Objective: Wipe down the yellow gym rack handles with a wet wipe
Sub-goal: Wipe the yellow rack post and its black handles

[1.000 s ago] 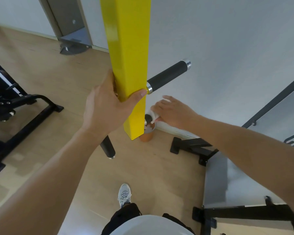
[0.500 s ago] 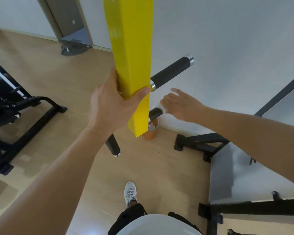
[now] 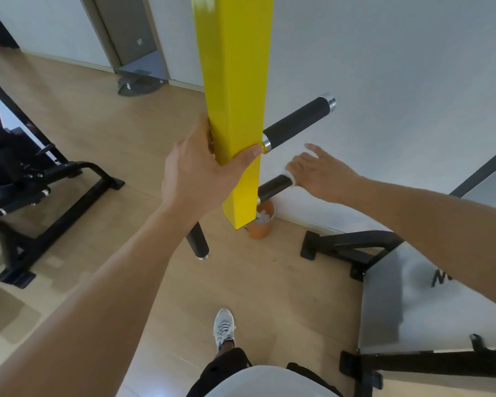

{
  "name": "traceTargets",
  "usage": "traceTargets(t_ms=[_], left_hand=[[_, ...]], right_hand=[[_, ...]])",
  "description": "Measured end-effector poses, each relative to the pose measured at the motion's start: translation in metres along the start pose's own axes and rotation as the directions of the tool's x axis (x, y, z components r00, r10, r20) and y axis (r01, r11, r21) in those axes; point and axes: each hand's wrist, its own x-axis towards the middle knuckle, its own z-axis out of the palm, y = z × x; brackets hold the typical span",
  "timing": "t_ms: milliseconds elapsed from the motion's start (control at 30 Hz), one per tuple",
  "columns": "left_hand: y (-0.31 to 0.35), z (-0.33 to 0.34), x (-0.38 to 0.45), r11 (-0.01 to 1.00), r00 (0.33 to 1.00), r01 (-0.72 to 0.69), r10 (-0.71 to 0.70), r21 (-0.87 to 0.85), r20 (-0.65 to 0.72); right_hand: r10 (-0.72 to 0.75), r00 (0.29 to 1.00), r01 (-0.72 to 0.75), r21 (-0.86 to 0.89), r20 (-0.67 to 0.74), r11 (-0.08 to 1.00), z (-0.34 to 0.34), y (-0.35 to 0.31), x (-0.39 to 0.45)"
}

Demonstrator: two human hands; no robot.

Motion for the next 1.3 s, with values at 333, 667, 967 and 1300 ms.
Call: traceTargets(t_ms=[333,667,967,1300], left_hand=[[0.000,0.000,-0.004,1.000,1.000,0.003,-0.004,-0.022,-0.018],[0.000,0.002,-0.002,1.000,1.000,-0.008,0.009,0.028,-0.023],[-0.001,0.001,-0.005,0.999,1.000,-0.010,0.011,-0.034,0.012],[-0.001,-0.003,-0.010,0.994,1.000,-0.004,0.005,-0.108,0.013]], right_hand=[[-0.225,0.967,0.235,0.071,-0.121,0.969,-0.020,-0.060,0.026],[-0.157,0.984,0.171,0.237,-0.080,0.956,-0.013,-0.070,0.040],[0.002,1.000,-0.004,0.110,0.019,0.994,-0.005,-0.001,-0.001],[-0.162,0.986,0.164,0.289,-0.031,0.943,-0.034,-0.076,0.032]])
